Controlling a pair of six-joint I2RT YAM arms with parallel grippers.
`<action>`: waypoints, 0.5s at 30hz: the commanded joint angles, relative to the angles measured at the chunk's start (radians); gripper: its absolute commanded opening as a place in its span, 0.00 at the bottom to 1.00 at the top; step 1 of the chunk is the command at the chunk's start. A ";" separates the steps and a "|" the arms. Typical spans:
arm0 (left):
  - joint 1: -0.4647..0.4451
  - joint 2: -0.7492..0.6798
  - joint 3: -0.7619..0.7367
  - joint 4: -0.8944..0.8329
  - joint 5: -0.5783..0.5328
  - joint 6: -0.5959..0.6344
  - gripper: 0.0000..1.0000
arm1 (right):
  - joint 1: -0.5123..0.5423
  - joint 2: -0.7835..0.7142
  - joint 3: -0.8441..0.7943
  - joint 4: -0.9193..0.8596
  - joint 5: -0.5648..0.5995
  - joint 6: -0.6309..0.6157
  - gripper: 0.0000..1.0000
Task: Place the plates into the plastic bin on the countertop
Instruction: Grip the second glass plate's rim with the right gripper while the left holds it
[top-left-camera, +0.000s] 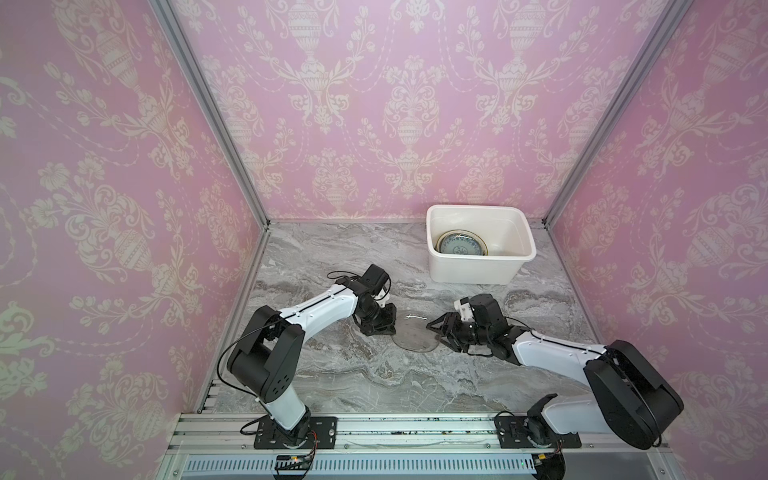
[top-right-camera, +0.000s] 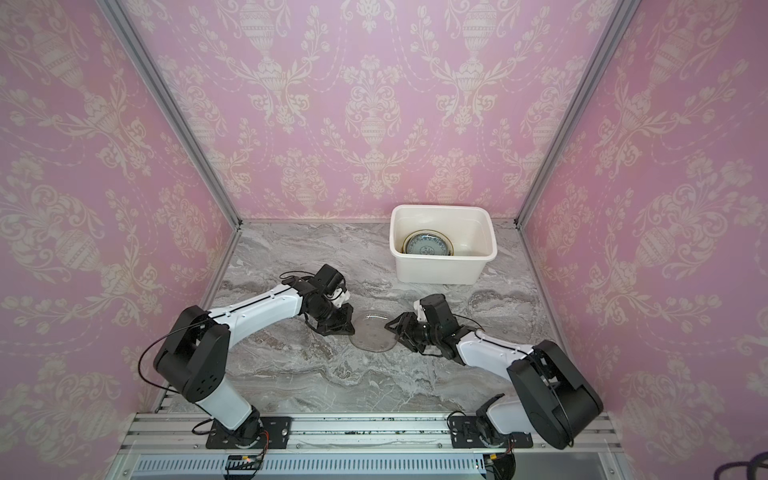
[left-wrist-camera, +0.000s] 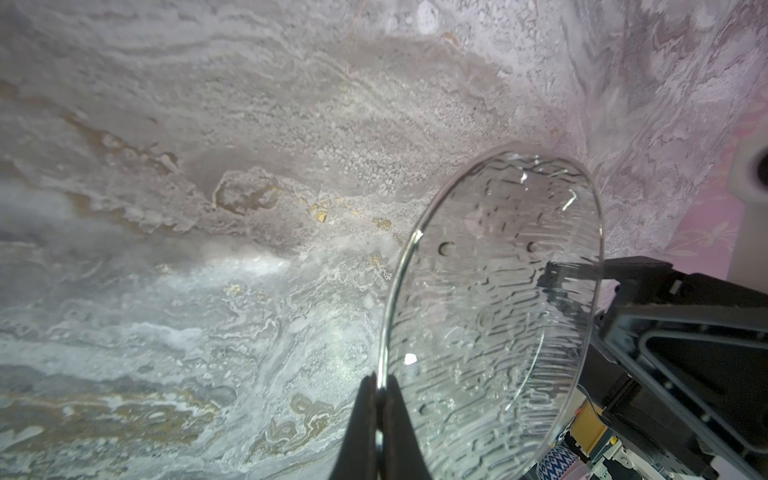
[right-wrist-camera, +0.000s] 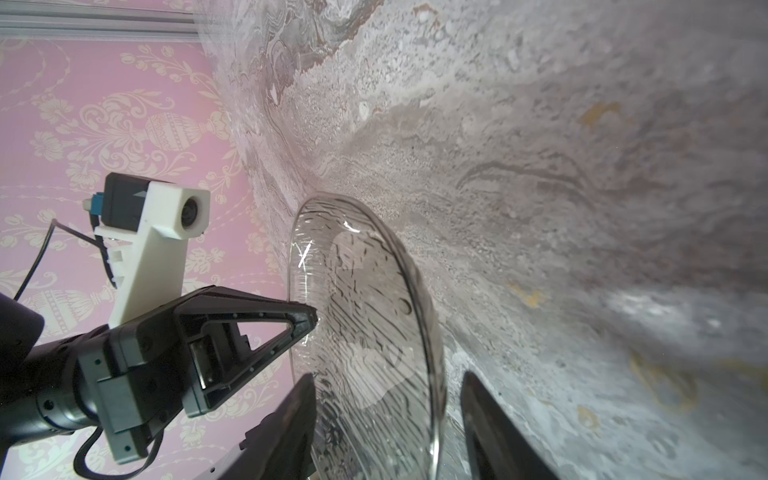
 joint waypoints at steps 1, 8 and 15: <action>-0.012 -0.030 0.005 -0.025 0.031 -0.019 0.00 | 0.008 0.011 0.016 0.029 -0.020 0.001 0.50; -0.028 -0.011 0.037 -0.049 0.036 -0.004 0.00 | 0.008 0.023 0.015 0.046 -0.027 0.001 0.37; -0.041 0.004 0.071 -0.062 0.039 0.004 0.00 | 0.009 0.028 0.016 0.047 -0.026 0.001 0.33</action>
